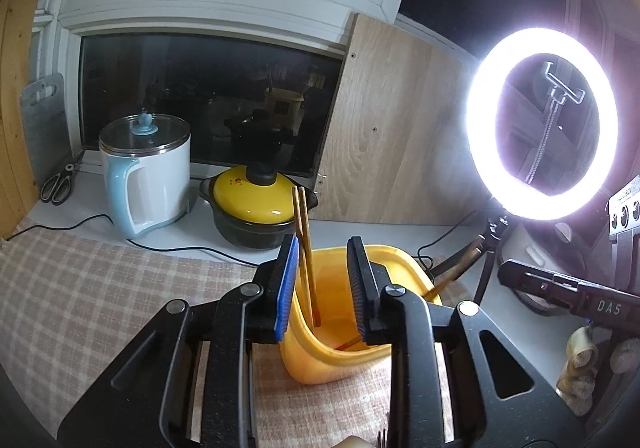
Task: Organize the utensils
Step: 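Open both tools to release the chopsticks inside the yellow bin, then move both open tools down to the chopsticks beside the spoons and fork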
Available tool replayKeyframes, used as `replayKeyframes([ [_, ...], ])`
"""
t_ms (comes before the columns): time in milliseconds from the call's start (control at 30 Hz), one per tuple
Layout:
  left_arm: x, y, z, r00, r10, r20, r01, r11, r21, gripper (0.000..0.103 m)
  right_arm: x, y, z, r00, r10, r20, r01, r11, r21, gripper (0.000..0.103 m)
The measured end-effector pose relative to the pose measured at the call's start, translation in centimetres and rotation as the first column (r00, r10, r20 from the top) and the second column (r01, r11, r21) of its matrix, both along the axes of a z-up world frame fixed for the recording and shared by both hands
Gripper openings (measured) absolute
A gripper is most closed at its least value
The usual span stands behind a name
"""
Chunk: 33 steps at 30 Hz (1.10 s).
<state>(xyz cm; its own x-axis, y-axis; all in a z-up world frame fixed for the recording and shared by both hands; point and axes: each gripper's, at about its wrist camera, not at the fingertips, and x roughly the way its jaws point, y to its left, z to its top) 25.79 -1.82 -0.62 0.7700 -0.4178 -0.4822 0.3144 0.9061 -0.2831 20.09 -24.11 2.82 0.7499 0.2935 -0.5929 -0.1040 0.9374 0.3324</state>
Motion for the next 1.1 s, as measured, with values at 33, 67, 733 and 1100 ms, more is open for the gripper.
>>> replayKeyframes([
  [33,-0.3,0.1,0.1,1.000,0.000,-0.001,0.000,1.000,0.003,0.024,-0.6,-0.3,0.1,1.000,-0.002,0.007,0.002,1.000,0.003,0.041],
  [67,-0.8,0.4,0.2,1.000,-0.001,-0.001,0.001,1.000,0.003,0.024,-1.0,-0.5,0.2,1.000,-0.003,0.013,0.003,1.000,0.007,0.042],
  [733,-8.8,0.4,-7.2,0.942,-0.036,-0.333,0.048,0.998,0.028,0.024,-5.6,-2.8,-7.3,0.973,0.113,-0.200,-0.104,0.993,0.054,0.061],
  [1100,-10.4,-1.1,-12.7,0.843,-0.077,-0.533,0.070,0.997,-0.034,0.024,-5.5,-1.2,-13.0,0.892,0.190,-0.410,-0.158,0.981,0.112,0.057],
])
